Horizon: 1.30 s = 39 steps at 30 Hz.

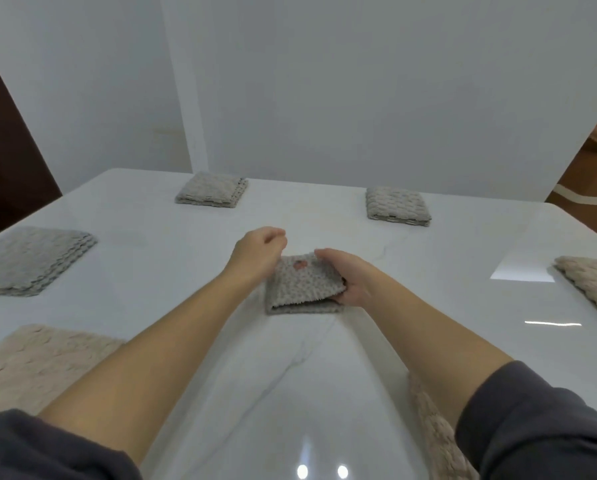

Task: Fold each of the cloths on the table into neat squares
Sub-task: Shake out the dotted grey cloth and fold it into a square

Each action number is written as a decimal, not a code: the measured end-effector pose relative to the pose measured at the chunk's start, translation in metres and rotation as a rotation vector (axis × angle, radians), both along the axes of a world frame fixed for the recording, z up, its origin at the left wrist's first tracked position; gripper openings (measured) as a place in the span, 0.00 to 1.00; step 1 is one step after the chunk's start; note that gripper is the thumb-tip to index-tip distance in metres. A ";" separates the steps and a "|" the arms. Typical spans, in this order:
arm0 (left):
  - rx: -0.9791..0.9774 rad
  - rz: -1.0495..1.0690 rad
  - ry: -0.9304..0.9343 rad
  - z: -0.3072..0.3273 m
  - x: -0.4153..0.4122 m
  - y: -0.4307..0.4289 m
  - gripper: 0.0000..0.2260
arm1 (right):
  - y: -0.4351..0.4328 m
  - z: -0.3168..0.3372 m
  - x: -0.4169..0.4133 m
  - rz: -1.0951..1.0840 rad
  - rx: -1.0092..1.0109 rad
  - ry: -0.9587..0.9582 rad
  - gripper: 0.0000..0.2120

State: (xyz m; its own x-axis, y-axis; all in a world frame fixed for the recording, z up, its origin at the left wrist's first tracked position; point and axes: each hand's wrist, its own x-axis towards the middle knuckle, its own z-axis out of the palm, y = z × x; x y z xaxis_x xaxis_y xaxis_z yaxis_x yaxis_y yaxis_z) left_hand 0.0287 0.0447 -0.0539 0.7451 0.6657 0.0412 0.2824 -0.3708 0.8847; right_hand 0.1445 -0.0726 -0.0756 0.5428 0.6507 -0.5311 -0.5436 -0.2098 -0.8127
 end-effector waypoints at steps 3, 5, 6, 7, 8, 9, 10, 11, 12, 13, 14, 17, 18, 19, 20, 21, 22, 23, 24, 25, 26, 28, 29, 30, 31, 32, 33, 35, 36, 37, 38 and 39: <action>0.402 -0.161 0.164 -0.022 -0.004 -0.002 0.21 | 0.006 -0.006 0.007 0.011 -0.116 -0.097 0.09; 0.501 -0.241 0.284 -0.032 -0.002 -0.005 0.24 | 0.006 -0.005 0.010 0.046 -0.147 -0.125 0.11; 0.518 -0.265 0.338 -0.035 0.000 -0.007 0.26 | 0.006 -0.004 0.011 0.067 -0.154 -0.147 0.13; 0.526 -0.282 0.378 -0.037 0.002 -0.010 0.26 | 0.006 -0.003 0.013 0.078 -0.155 -0.170 0.14; 0.538 -0.294 0.409 -0.039 0.004 -0.013 0.27 | 0.005 -0.002 0.013 0.078 -0.171 -0.209 0.14; 0.559 -0.301 0.437 -0.041 0.005 -0.015 0.27 | 0.005 -0.002 0.015 0.069 -0.181 -0.253 0.14; 0.582 -0.305 0.465 -0.043 0.006 -0.016 0.27 | 0.005 -0.003 0.016 0.058 -0.208 -0.320 0.15; 0.597 -0.307 0.490 -0.045 0.008 -0.016 0.27 | 0.005 -0.004 0.018 0.046 -0.229 -0.398 0.14; 0.600 -0.304 0.508 -0.047 0.009 -0.016 0.27 | 0.003 -0.004 0.018 0.037 -0.254 -0.489 0.11; 0.597 -0.299 0.520 -0.049 0.010 -0.015 0.27 | 0.001 -0.006 0.018 0.031 -0.278 -0.585 0.08; 0.597 -0.296 0.529 -0.050 0.011 -0.014 0.28 | -0.001 -0.007 0.019 0.035 -0.317 -0.700 0.09; 0.620 -0.306 0.543 -0.052 0.010 -0.015 0.28 | -0.006 -0.008 0.016 0.103 -0.462 -0.988 0.12; 0.629 -0.311 0.544 -0.052 0.010 -0.014 0.28 | -0.007 -0.007 0.015 0.122 -0.484 -1.031 0.13; 0.635 -0.317 0.541 -0.051 0.009 -0.014 0.27 | -0.008 -0.007 0.014 0.129 -0.494 -1.058 0.14; 0.637 -0.322 0.533 -0.050 0.008 -0.013 0.27 | -0.008 -0.006 0.015 0.126 -0.503 -1.069 0.16; 0.639 -0.327 0.525 -0.049 0.008 -0.011 0.27 | -0.008 -0.005 0.016 0.121 -0.510 -1.080 0.17; 0.642 -0.332 0.520 -0.048 0.007 -0.010 0.27 | -0.008 -0.004 0.015 0.119 -0.517 -1.089 0.17; 0.646 -0.337 0.522 -0.048 0.006 -0.008 0.27 | -0.008 -0.004 0.015 0.128 -0.527 -1.104 0.18; 0.651 -0.343 0.532 -0.049 0.005 -0.007 0.27 | -0.009 -0.004 0.014 0.154 -0.554 -1.122 0.18; 0.662 -0.349 0.546 -0.051 0.005 -0.007 0.27 | -0.010 -0.004 0.013 0.191 -0.595 -1.142 0.18; 0.674 -0.354 0.558 -0.053 0.004 -0.006 0.28 | -0.011 -0.005 0.012 0.229 -0.639 -1.158 0.17; 0.684 -0.359 0.557 -0.055 0.002 -0.005 0.28 | -0.014 -0.004 0.011 0.288 -0.704 -1.184 0.12; 0.684 -0.360 0.544 -0.054 0.002 -0.004 0.28 | -0.015 -0.002 0.010 0.298 -0.726 -1.191 0.08; 0.686 -0.358 0.529 -0.053 0.002 -0.003 0.27 | -0.016 0.002 0.007 0.303 -0.748 -1.203 0.06; 0.694 -0.355 0.511 -0.052 0.002 -0.003 0.27 | -0.016 0.005 0.005 0.299 -0.779 -1.245 0.11; 0.703 -0.354 0.498 -0.052 0.002 -0.003 0.27 | -0.017 0.006 0.002 0.297 -0.818 -1.338 0.17; 0.711 -0.359 0.497 -0.053 0.003 -0.003 0.27 | -0.016 0.004 -0.001 0.302 -0.829 -1.455 0.21; 0.718 -0.375 0.522 -0.058 0.002 -0.003 0.27 | -0.015 -0.004 -0.008 0.401 -0.737 -1.618 0.27; 0.721 -0.378 0.532 -0.060 0.001 -0.003 0.27 | -0.015 -0.011 -0.011 0.509 -0.695 -1.636 0.28; 0.727 -0.378 0.537 -0.063 0.001 -0.003 0.27 | -0.017 -0.017 -0.012 0.616 -0.687 -1.624 0.28; 0.736 -0.375 0.538 -0.065 0.002 -0.003 0.27 | -0.018 -0.024 -0.013 0.692 -0.698 -1.600 0.29; 0.747 -0.370 0.538 -0.065 0.002 -0.002 0.27 | -0.019 -0.030 -0.013 0.730 -0.709 -1.582 0.29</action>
State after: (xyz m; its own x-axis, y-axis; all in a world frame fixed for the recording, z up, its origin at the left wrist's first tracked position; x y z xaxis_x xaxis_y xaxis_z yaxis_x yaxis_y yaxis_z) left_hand 0.0308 0.0431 -0.1194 0.9433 0.3283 -0.0494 0.3318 -0.9269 0.1752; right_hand 0.1317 -0.0919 -0.1051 0.4903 0.8629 -0.1221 0.8620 -0.5009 -0.0785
